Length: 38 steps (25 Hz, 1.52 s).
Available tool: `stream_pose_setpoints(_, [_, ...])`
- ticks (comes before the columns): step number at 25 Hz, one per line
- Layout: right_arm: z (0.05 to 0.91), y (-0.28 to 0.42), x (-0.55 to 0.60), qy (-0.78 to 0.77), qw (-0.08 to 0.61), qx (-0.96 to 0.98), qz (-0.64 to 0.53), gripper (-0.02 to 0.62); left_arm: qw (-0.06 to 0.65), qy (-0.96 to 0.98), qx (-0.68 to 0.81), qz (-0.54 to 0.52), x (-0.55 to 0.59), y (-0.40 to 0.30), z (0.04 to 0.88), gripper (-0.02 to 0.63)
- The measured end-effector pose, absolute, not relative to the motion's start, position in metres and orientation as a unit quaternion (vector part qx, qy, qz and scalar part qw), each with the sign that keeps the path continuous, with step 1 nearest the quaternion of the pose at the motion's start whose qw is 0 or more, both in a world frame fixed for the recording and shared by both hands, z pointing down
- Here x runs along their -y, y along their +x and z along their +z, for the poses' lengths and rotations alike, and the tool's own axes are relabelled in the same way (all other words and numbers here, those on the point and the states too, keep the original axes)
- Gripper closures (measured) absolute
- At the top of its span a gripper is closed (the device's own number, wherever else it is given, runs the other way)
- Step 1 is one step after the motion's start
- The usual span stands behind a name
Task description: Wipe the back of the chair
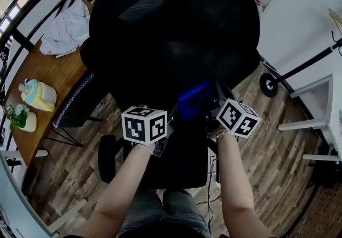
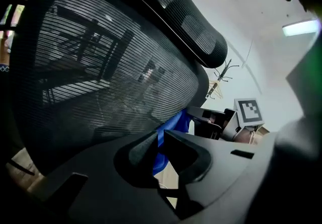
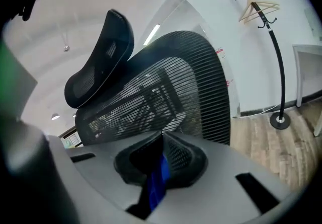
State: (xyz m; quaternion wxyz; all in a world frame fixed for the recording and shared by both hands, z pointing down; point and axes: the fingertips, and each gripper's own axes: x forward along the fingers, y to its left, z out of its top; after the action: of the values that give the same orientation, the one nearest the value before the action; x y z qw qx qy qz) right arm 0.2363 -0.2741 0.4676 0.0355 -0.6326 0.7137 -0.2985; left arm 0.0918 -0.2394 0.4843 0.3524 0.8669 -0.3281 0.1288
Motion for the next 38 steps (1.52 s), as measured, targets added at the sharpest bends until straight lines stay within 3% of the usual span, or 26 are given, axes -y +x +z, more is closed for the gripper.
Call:
stream_pose_setpoints(12, [0.474, 0.32, 0.255, -0.686, 0.045, -0.664, -0.295, 0.563, 0.342, 0.881, 0.291, 0.151, 0.236, 0.143, 0.486, 0.56])
stream_pose_setpoints(19, [0.461, 0.316, 0.237, -0.678, 0.064, -0.673, -0.289, 0.563, 0.343, 0.875, 0.305, 0.156, 0.231, 0.131, 0.49, 0.559])
stream_pose_setpoints(27, [0.451, 0.245, 0.211, -0.622, 0.042, -0.728, -0.284, 0.563, 0.352, 0.858, 0.344, 0.15, 0.219, 0.082, 0.494, 0.56])
stream_pose_setpoints(38, [0.459, 0.071, 0.204, -0.494, 0.024, -0.808, -0.32, 0.563, 0.369, 0.819, 0.42, 0.128, 0.199, -0.026, 0.505, 0.56])
